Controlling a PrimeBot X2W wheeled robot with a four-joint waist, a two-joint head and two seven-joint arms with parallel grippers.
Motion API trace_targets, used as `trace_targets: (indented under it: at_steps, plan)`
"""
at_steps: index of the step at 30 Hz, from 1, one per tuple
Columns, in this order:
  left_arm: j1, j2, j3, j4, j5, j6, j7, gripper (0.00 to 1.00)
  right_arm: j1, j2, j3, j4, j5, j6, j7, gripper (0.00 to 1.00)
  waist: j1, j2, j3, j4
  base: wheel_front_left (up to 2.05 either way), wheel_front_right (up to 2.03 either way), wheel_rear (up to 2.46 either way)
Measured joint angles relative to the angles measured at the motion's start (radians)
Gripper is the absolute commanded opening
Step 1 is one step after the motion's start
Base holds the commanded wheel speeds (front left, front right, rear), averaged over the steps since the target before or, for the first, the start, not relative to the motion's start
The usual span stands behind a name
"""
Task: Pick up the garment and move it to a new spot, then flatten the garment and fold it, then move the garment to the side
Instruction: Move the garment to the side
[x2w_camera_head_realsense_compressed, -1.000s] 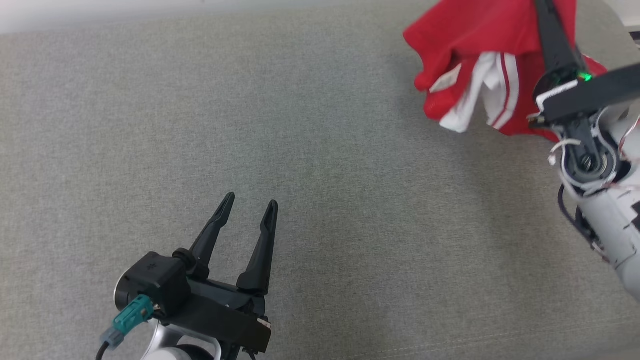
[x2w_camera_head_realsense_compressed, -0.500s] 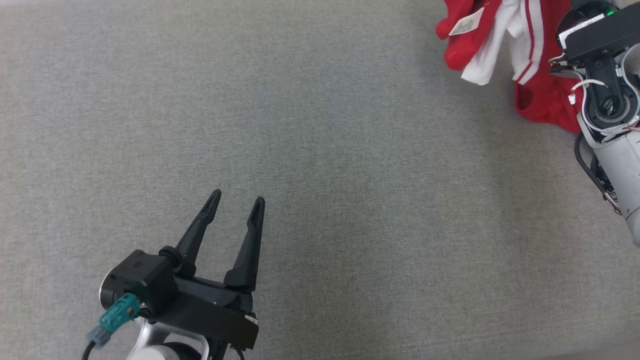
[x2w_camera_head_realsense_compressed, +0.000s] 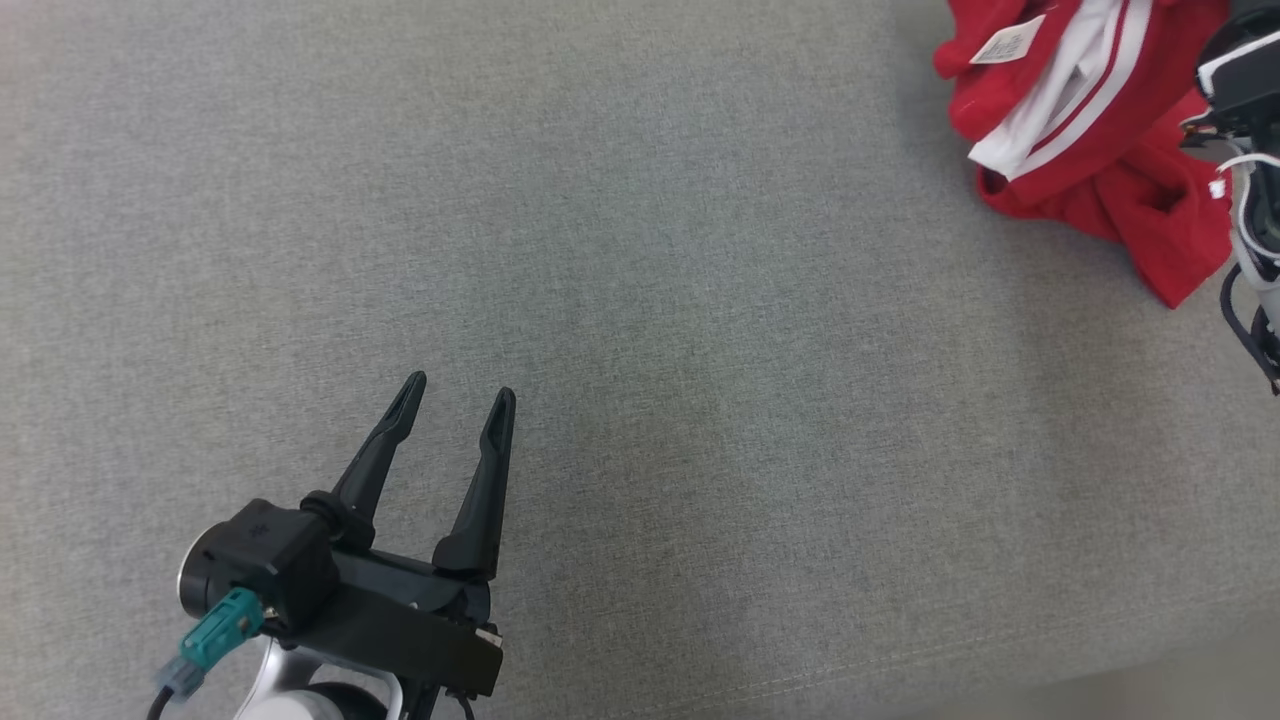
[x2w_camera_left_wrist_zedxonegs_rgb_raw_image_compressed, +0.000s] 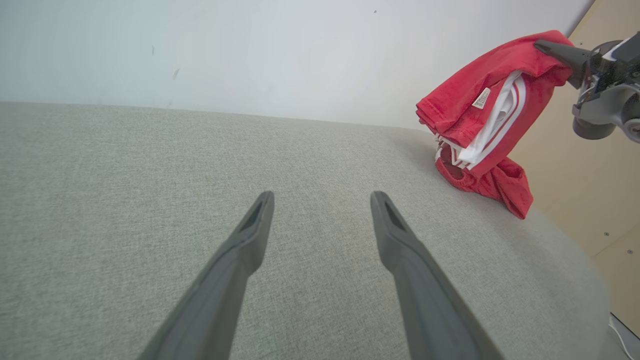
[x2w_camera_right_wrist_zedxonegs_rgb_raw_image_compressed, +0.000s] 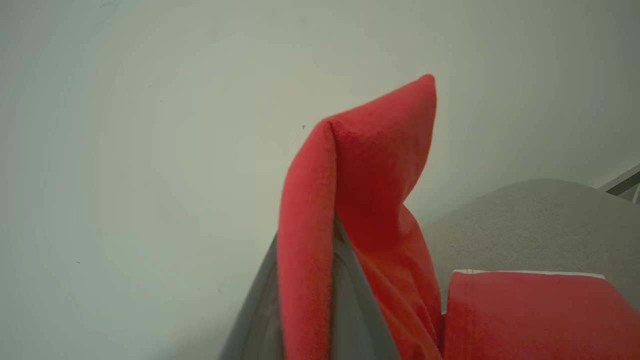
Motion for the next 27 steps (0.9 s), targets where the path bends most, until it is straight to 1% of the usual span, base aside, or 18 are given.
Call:
trace_targets:
  at_steps: [8, 12, 19, 27]
  plan:
    - [-0.002, 0.010, 0.000, -0.006, 0.007, 0.000, 0.017, 1.00, -0.002, -0.016, -0.005, 0.026, 0.001, 0.000, -0.009, 0.00, -0.0001, 0.0000, 0.019, -0.019, 0.00, 0.00, 0.00]
    - [-0.009, 0.012, -0.001, -0.009, 0.008, 0.000, 0.020, 1.00, 0.010, -0.048, -0.008, 0.042, 0.001, 0.000, -0.013, 0.00, -0.0001, 0.0000, 0.027, -0.025, 0.00, 0.00, 0.00]
    - [-0.015, 0.018, 0.001, -0.024, 0.016, 0.000, 0.029, 1.00, 0.084, -0.109, -0.009, 0.064, 0.001, 0.000, -0.020, 0.00, -0.0001, 0.0000, 0.039, -0.032, 0.00, 0.00, 0.00]
    - [-0.019, 0.027, -0.004, -0.043, 0.025, 0.001, 0.057, 1.00, 0.137, -0.118, -0.015, 0.139, 0.017, 0.000, -0.029, 0.00, -0.0001, 0.0000, 0.071, -0.035, 0.00, 0.00, 0.00]
